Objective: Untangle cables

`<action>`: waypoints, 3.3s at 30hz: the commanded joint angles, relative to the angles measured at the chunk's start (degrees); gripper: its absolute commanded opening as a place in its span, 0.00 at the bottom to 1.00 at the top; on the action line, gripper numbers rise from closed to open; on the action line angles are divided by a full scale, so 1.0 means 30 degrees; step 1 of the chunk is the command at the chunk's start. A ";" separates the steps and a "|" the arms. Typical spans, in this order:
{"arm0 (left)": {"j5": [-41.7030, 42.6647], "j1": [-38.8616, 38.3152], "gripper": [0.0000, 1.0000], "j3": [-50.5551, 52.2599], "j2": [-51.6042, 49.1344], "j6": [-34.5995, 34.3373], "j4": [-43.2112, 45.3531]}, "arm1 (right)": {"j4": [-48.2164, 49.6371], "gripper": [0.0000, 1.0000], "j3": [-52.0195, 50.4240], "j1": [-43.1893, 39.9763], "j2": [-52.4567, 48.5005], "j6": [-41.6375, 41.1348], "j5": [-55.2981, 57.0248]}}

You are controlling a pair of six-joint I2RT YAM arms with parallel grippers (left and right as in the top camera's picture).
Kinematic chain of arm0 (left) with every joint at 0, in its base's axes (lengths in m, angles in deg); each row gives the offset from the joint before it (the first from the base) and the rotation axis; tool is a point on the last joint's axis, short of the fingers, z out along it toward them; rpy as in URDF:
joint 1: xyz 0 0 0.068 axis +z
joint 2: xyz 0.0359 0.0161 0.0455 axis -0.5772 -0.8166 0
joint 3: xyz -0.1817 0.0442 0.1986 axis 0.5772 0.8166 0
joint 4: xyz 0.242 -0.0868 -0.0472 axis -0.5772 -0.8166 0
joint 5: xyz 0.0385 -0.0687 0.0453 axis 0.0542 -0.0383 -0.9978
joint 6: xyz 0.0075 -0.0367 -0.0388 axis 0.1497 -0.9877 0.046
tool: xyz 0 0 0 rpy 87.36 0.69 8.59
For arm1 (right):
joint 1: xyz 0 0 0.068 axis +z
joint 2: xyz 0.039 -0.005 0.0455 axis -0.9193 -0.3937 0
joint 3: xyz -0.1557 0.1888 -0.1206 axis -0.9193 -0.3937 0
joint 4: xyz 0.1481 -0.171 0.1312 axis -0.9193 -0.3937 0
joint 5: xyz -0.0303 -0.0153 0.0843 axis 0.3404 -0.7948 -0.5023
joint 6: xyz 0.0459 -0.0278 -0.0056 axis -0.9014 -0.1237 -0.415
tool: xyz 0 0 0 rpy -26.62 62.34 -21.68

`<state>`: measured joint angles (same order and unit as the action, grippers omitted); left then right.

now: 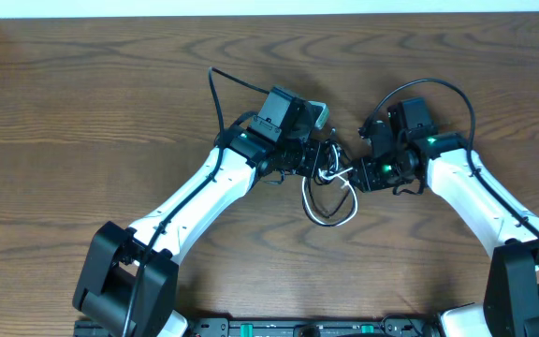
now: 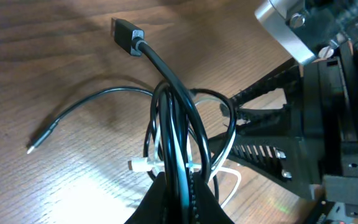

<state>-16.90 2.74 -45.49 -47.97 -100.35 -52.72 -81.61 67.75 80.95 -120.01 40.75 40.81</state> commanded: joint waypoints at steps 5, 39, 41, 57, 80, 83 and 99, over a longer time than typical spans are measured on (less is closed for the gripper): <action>0.0561 0.0015 0.08 0.0029 0.0080 -0.2244 0.0204 | 0.0729 0.36 -0.0211 0.0226 -0.0058 -0.2273 0.1749; -0.1785 0.0029 0.08 0.0029 0.0080 -0.5734 0.0168 | 0.3789 0.01 -0.5319 0.1173 -0.0058 -0.6594 0.3614; -0.3177 0.0029 0.07 0.0029 0.0080 -0.5362 -0.0299 | 0.3198 0.01 -0.5319 0.1115 -0.0058 -0.6856 0.4597; -0.5173 0.2404 0.07 0.0029 0.0080 -0.5282 -0.1297 | -0.0226 0.01 -0.5319 0.0095 -0.0058 -1.0783 0.9595; 0.3410 0.2652 0.07 0.0029 0.0080 -0.2674 0.0699 | 0.4787 0.67 -0.5319 -0.0678 -0.0058 -0.5559 0.0066; 0.4983 0.2652 0.07 0.0029 0.0080 -0.1756 0.0787 | 0.5996 0.68 -0.5319 -0.0685 -0.0058 -0.5566 -0.1370; 0.4925 0.2506 0.07 0.0066 0.0073 -0.1049 -0.0816 | 1.0331 0.69 -0.5319 -0.0685 -0.0058 -0.5785 -0.3716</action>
<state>-3.72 10.46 -45.49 -47.97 -104.65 -55.04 -52.01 52.17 79.22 -119.66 23.09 33.72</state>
